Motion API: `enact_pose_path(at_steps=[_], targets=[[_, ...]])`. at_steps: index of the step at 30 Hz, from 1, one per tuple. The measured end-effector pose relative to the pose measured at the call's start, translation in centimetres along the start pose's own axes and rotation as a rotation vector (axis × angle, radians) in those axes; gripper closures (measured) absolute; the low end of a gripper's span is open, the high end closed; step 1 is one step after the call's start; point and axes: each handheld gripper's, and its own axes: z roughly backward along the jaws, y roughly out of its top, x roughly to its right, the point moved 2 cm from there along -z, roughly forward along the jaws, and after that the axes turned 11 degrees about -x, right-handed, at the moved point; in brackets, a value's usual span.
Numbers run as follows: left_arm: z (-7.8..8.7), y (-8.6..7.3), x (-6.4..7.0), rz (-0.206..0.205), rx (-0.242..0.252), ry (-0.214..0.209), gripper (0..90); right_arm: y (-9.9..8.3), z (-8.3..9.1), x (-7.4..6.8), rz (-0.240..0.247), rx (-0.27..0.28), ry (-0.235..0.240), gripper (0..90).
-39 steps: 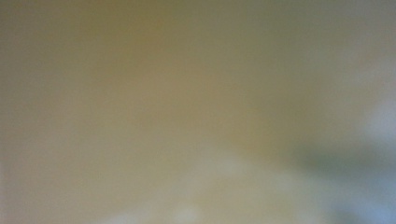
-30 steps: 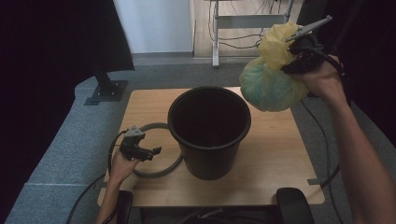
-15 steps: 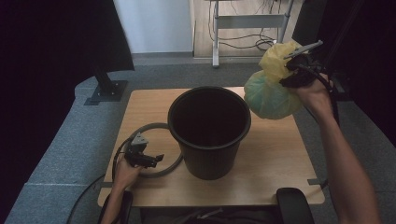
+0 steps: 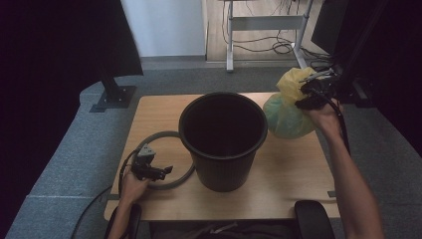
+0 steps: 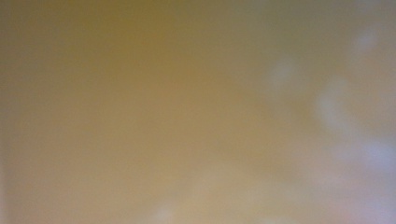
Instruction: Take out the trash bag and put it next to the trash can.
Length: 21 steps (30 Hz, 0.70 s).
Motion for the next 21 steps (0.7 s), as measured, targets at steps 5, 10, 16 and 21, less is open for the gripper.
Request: enact_pose_path(at_steps=[5, 10, 16, 21], targets=[[-0.2, -0.3, -0.2, 0.013, -0.014, 0.015, 0.0, -1.0, -1.9, -0.1, -0.009, -0.013, -0.012, 71.9], [-0.2, -0.5, -0.5, 0.024, -0.013, 0.02, 0.0, -1.8, -4.1, -0.4, -0.033, -0.017, -0.001, 71.6], [-0.3, -0.5, -0.5, 0.021, -0.02, 0.021, 0.0, -1.7, -7.1, -1.4, -0.026, -0.027, 0.012, 71.3], [-0.3, -0.6, -0.4, 0.01, -0.027, 0.029, 0.0, -1.5, -9.8, -2.2, -0.039, -0.035, 0.023, 71.0]])
